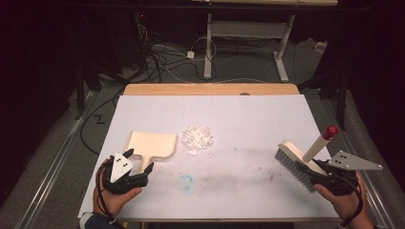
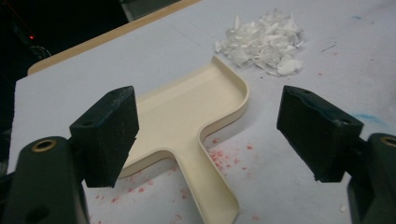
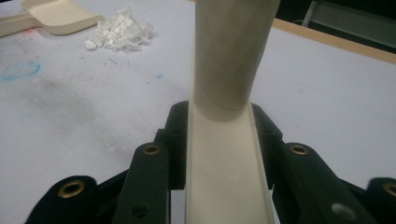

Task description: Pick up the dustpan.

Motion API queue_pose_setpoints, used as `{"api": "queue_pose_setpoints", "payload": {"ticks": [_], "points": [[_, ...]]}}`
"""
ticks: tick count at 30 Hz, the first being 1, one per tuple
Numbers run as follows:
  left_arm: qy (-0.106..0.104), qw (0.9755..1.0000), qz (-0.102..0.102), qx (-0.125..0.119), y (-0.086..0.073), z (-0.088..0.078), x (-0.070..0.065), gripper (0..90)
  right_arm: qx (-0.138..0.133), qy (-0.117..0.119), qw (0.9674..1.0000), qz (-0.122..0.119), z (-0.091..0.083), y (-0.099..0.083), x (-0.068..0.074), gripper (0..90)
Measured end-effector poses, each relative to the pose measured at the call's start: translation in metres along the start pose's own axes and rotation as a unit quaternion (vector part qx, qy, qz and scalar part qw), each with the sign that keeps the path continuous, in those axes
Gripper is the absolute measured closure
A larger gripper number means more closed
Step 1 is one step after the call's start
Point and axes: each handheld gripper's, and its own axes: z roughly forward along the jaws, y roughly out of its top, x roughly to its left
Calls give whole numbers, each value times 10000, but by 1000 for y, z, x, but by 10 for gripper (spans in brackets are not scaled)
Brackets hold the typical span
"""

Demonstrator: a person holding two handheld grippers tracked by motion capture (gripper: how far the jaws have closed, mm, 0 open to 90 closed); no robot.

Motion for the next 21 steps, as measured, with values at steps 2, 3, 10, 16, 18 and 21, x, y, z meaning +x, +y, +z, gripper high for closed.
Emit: {"api": "queue_pose_setpoints", "payload": {"ticks": [2,3,10,16,18,21], "points": [[14,10000,57,42,0,0,-1,198,20,17,10000,-24,1,0,0,682],[17,9999,78,72,0,0,-1,197,27,8,10000,-34,2,0,0,682],[1,9985,-241,500,-3,-3,7,201,10,31,9999,-95,4,3,2,682],[-17,9903,-973,989,-6,-7,10,228,87,10,9999,-132,8,4,3,682],[-13,9872,-1127,1130,-12,-1,5,228,107,35,9998,-176,9,5,5,682],[-45,9827,-1219,1393,-19,14,3,228,123,63,9997,-178,10,6,5,682]]}}
